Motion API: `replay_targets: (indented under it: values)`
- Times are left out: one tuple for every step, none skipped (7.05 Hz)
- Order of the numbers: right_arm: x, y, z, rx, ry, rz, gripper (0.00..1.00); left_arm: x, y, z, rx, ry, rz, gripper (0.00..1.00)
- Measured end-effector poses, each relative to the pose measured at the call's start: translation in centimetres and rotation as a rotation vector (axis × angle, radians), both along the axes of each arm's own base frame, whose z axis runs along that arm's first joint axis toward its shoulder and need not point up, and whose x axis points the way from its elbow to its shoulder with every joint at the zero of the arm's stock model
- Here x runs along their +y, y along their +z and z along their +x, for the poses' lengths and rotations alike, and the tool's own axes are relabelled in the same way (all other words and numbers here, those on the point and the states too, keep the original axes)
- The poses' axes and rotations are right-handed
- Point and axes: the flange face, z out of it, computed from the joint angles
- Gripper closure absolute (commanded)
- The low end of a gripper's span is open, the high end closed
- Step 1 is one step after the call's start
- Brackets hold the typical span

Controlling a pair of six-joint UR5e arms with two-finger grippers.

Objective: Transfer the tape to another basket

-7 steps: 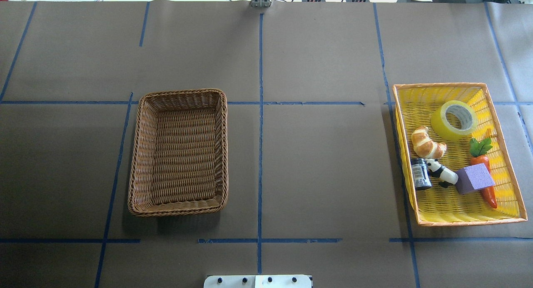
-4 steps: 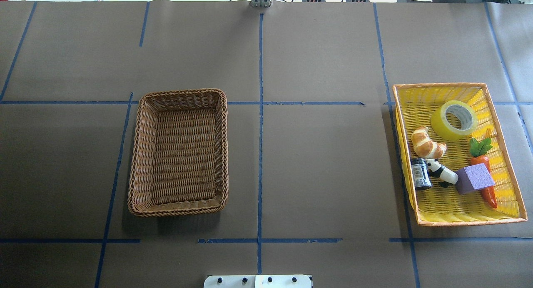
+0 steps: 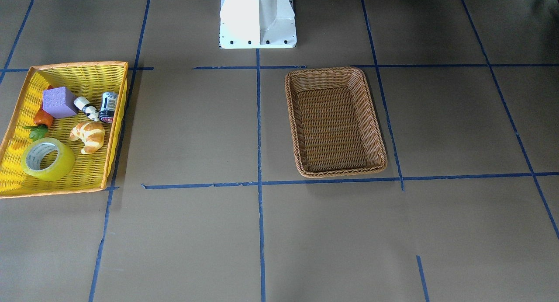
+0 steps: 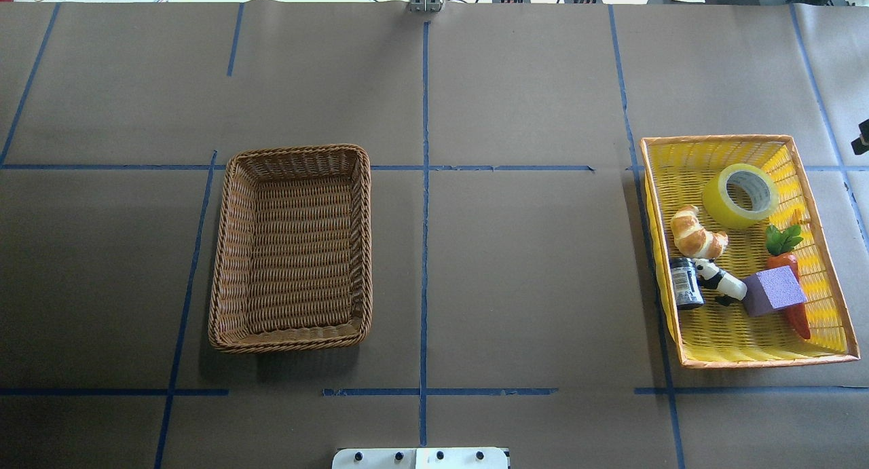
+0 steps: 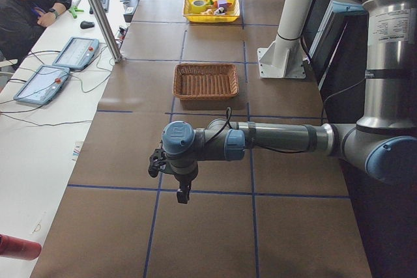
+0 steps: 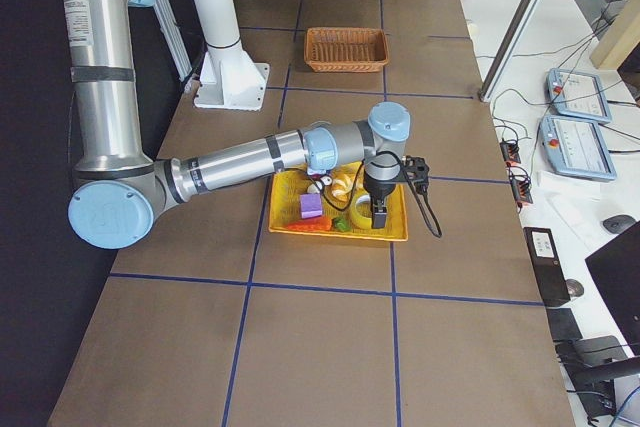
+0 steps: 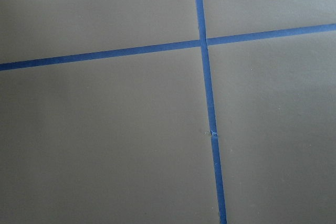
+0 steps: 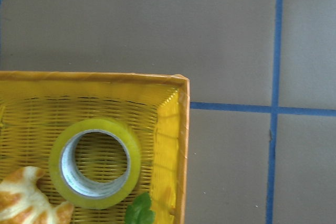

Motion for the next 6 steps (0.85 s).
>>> replay_targets:
  values:
    - [-0.7,-0.9,-1.7,-0.009,-0.025,0.011,0.0,0.0,0.0,0.0,0.0,0.0,0.001,0.0]
    - [-1.0,-1.0,-2.9,-0.012,-0.043,0.01,0.0,0.0,0.0,0.0,0.0,0.0,0.003,0.0]
    - [-1.3,-0.4,-4.0,-0.015,-0.048,0.01,0.0,0.0,0.0,0.0,0.0,0.0,0.004,0.0]
    - [-1.9,0.8,-5.1,-0.03,-0.022,0.013,0.0,0.0,0.0,0.0,0.0,0.0,0.004,0.0]
    - [-2.2,2.2,-6.6,-0.055,0.023,0.009,0.0,0.0,0.0,0.0,0.0,0.0,0.004,0.0]
    - [-2.1,3.6,-7.9,-0.079,0.053,0.002,0.0,0.0,0.0,0.0,0.0,0.0,0.005,0.0]
